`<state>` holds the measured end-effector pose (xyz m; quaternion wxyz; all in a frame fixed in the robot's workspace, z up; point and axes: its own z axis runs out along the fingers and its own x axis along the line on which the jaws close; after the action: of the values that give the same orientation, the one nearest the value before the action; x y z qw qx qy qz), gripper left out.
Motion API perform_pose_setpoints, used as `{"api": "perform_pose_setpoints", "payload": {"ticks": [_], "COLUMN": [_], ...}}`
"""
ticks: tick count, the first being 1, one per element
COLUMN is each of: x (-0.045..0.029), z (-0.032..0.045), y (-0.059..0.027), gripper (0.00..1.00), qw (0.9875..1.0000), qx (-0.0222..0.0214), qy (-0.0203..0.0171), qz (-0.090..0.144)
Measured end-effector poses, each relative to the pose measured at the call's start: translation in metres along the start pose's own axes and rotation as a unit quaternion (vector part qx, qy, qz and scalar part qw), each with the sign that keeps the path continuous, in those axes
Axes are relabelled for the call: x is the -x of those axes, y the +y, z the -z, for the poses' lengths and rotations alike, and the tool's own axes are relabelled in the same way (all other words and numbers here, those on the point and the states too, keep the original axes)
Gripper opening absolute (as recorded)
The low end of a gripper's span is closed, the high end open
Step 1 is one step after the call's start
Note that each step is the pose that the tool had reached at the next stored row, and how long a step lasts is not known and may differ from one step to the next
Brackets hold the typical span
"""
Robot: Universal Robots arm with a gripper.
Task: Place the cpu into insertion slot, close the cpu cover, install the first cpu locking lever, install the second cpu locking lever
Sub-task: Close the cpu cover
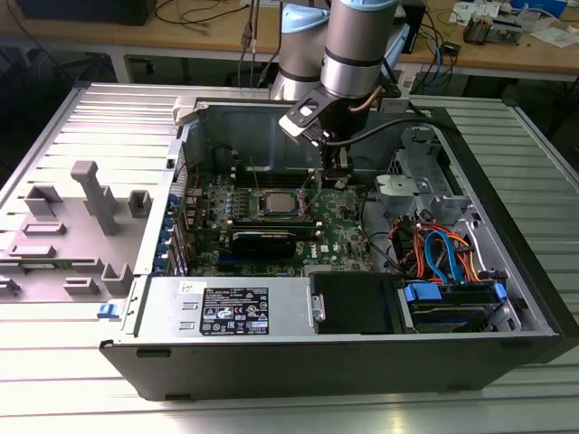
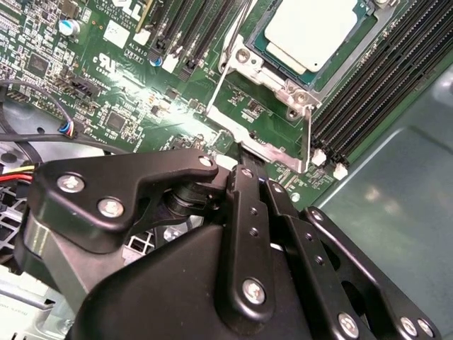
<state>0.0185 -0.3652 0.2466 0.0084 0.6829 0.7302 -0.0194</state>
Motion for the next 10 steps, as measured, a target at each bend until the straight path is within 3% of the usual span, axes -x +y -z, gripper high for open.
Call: {"api": "perform_pose_setpoints", "payload": {"ticks": [10], "x": [-0.0003], "z": [-0.0001], "y": [-0.0044], "gripper": [0.11], "qw": [1.0000], "qx": [0.0000], "qy": [0.0000], "qz": [0.000]}}
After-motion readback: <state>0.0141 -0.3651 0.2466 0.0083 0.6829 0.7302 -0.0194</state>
